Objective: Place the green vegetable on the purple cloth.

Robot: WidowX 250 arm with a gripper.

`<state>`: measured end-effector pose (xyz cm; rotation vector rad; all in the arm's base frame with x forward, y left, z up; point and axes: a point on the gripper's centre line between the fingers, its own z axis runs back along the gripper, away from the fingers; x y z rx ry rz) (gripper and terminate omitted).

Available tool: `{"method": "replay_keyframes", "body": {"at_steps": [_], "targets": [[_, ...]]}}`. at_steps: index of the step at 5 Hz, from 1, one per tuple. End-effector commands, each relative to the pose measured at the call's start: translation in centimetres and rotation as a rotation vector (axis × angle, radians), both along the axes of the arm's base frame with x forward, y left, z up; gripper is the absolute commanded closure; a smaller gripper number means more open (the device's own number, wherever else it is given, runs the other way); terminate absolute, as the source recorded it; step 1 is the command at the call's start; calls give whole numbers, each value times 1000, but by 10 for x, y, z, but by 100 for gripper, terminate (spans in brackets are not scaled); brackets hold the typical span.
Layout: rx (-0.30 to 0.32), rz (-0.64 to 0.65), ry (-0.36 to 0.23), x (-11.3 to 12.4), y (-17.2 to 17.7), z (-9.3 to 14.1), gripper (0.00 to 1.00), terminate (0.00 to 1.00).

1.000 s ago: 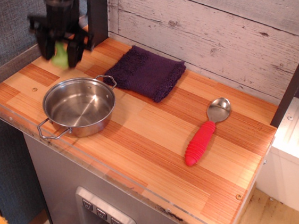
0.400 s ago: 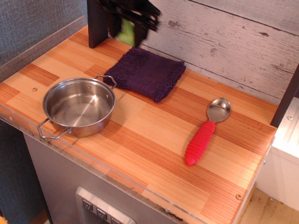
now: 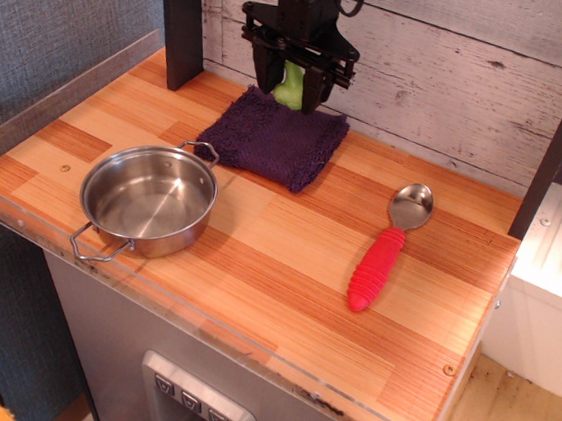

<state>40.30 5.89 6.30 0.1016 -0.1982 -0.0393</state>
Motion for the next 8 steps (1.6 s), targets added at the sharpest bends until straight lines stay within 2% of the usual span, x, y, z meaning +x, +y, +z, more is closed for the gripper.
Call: {"method": "replay_keyframes", "body": {"at_steps": [1, 2, 3, 4, 5, 6, 7, 8], "targets": [[26, 25, -13, -14, 3, 15, 0, 0], [41, 65, 5, -23, 12, 18, 0, 0], [26, 74, 15, -32, 16, 22, 0, 0], [21, 56, 2, -47, 1, 43, 0, 0], [-11, 60, 40, -71, -11, 50, 0, 0], [-25, 44, 87, -86, -16, 48, 0, 0], [-76, 15, 101, -99, -14, 44, 0, 0], [-110, -11, 142, -109, -12, 45, 0, 0]]}}
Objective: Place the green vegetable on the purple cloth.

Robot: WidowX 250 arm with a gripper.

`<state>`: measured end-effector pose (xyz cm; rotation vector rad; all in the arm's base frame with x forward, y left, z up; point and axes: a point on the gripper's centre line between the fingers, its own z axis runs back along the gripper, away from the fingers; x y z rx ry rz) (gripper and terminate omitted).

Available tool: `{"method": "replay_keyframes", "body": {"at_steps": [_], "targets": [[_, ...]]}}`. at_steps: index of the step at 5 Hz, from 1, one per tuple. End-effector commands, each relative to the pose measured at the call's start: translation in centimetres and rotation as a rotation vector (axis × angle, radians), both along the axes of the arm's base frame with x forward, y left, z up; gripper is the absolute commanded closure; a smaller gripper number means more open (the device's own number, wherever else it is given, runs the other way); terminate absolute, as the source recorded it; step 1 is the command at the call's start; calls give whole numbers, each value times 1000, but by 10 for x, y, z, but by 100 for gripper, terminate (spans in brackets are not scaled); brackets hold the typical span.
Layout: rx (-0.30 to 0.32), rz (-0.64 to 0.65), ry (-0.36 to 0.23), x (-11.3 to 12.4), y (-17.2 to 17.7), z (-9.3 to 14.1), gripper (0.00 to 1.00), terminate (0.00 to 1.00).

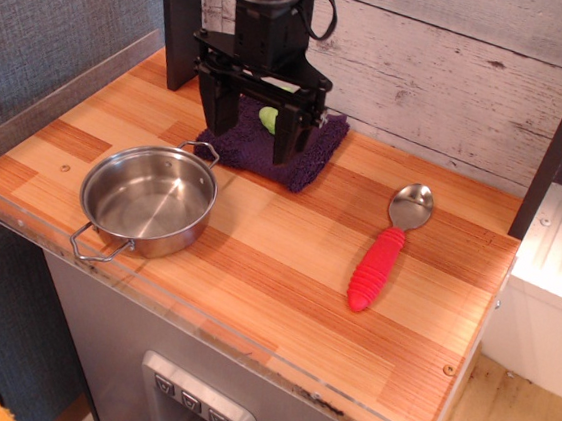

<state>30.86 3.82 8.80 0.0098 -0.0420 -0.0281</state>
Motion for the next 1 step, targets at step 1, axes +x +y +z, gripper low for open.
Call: {"method": "replay_keyframes", "body": {"at_steps": [1], "targets": [[-22, -19, -16, -14, 9, 20, 0, 100]]}}
